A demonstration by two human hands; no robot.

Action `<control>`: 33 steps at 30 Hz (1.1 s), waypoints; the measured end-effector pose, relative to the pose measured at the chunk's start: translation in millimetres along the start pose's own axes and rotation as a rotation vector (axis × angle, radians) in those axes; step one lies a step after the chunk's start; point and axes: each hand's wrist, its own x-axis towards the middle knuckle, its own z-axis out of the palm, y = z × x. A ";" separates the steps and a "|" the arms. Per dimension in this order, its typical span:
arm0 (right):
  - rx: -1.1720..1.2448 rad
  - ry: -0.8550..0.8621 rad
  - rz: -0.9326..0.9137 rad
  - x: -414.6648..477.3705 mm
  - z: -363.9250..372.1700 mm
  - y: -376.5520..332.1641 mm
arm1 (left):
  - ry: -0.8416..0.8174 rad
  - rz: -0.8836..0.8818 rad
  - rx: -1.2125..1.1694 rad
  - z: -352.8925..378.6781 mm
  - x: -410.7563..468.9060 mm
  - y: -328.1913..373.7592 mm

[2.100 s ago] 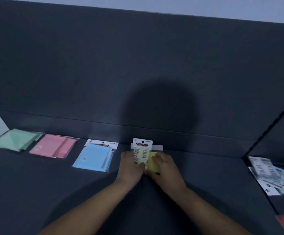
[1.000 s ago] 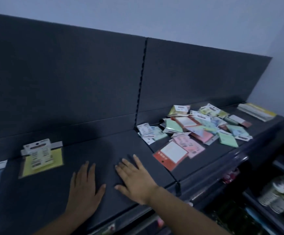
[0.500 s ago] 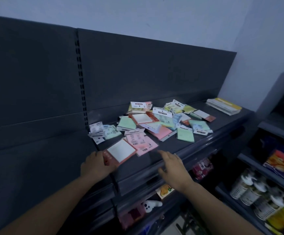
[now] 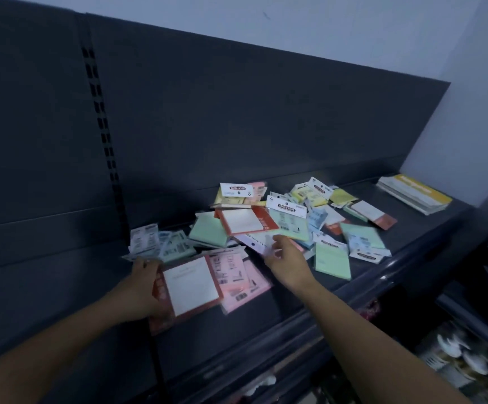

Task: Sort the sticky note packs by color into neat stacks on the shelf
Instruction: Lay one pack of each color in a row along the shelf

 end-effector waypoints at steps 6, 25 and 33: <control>0.571 0.102 0.405 53.6 2.9 -15.5 | 0.035 -0.116 -0.678 -36.4 23.8 5.7; 0.951 -0.571 0.343 16.6 20.0 -68.1 | 0.468 -0.484 -1.144 -23.1 -58.0 8.4; 0.960 -0.836 0.257 -32.3 52.1 -110.0 | 0.377 -0.413 -1.223 -20.5 -146.7 -4.0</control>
